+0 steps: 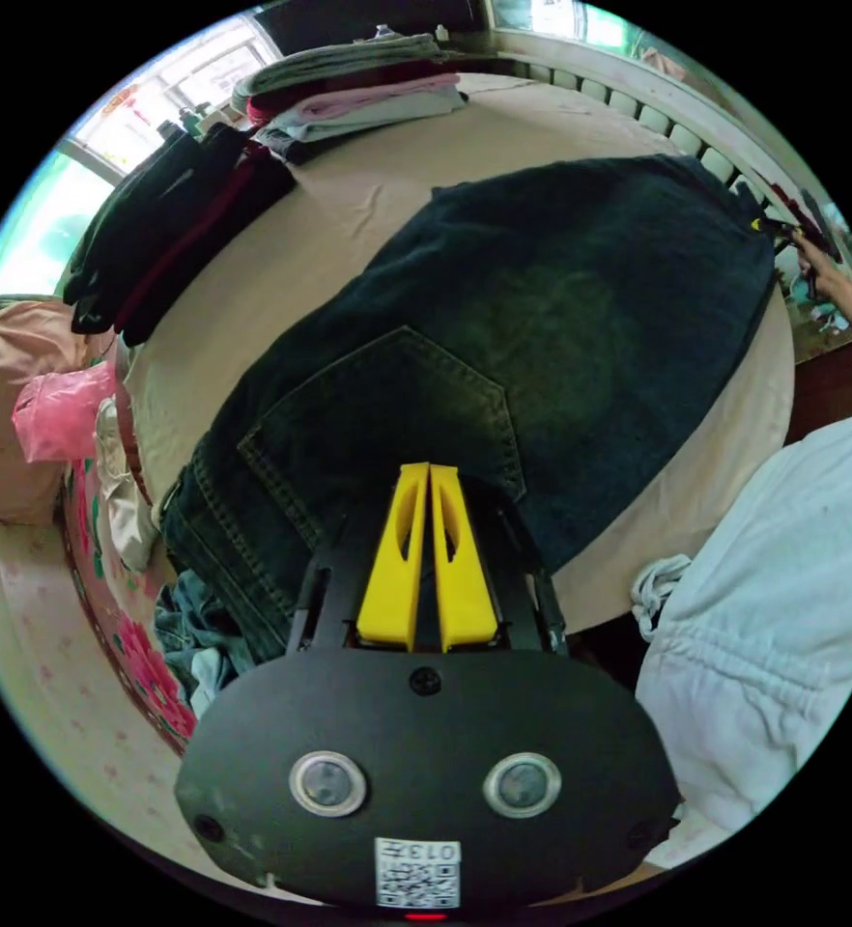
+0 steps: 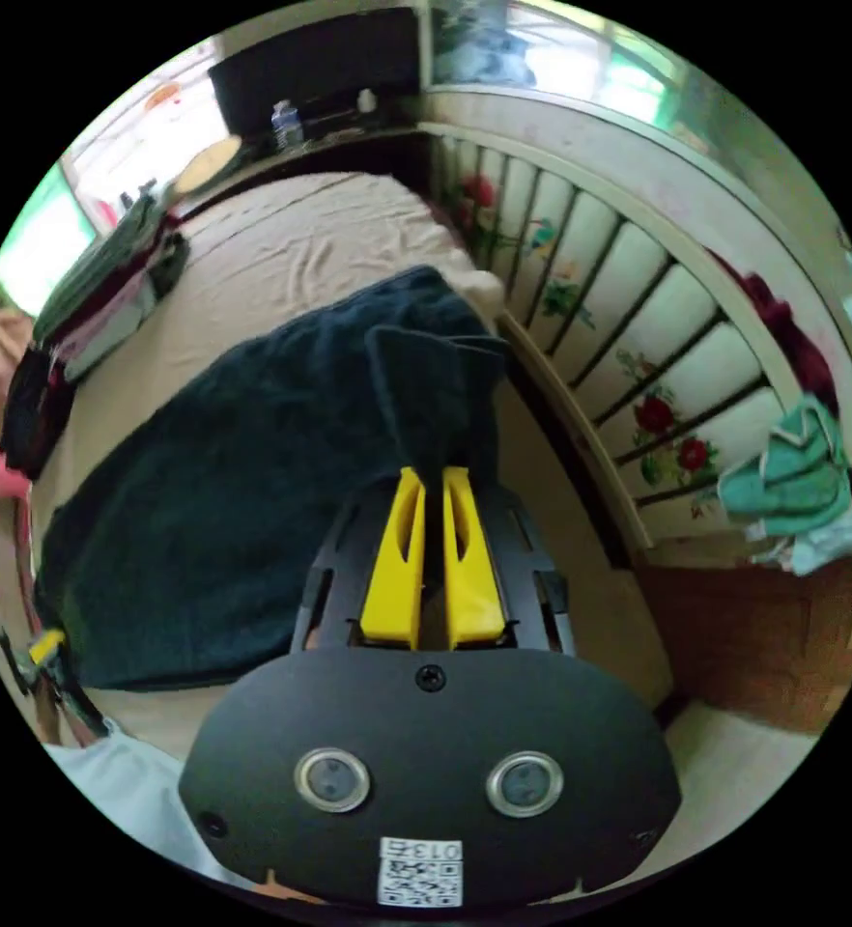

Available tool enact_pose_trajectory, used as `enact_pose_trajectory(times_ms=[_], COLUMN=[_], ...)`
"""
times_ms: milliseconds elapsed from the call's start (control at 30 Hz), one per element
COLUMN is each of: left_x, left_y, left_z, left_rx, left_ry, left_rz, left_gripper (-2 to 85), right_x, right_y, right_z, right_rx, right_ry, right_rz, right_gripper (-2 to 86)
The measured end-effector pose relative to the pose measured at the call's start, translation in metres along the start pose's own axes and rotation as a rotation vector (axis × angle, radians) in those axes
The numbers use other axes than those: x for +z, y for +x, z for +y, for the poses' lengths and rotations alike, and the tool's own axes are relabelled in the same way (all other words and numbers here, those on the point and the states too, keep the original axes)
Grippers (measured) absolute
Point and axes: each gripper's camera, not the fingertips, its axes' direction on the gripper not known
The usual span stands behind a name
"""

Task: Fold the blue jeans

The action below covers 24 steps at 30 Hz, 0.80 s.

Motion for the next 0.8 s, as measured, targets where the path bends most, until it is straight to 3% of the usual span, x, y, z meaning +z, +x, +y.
enact_pose_trajectory(times_ms=[200,567,633,700,733,800], left_x=[0.007,0.027,0.025,0.019,0.013,0.008], left_y=[0.003,-0.007,-0.011,-0.015,-0.019,-0.024], left_z=[0.007,0.008,0.010,0.015,0.019,0.021], left_rx=[0.004,-0.033,-0.055,-0.083,-0.108,-0.121], left_ry=[-0.019,-0.036,-0.032,-0.002,0.045,0.119], left_rz=[0.034,0.114,0.088,0.035,-0.001,-0.044], left_gripper=[-0.3,-0.4,-0.4,-0.4,-0.3,-0.3], right_x=[-0.024,0.033,0.024,-0.002,-0.009,-0.028], right_y=[0.060,0.079,0.098,0.110,0.106,0.057], right_z=[0.033,0.044,0.054,0.069,0.066,0.024], right_rx=[0.182,0.397,0.553,0.708,0.686,0.427], right_ry=[0.135,-0.010,0.063,0.200,0.221,0.227], right_rz=[-0.319,-0.415,-0.452,-0.364,-0.328,-0.342], right_gripper=[2.9,6.8,6.5,6.3,6.4,7.5])
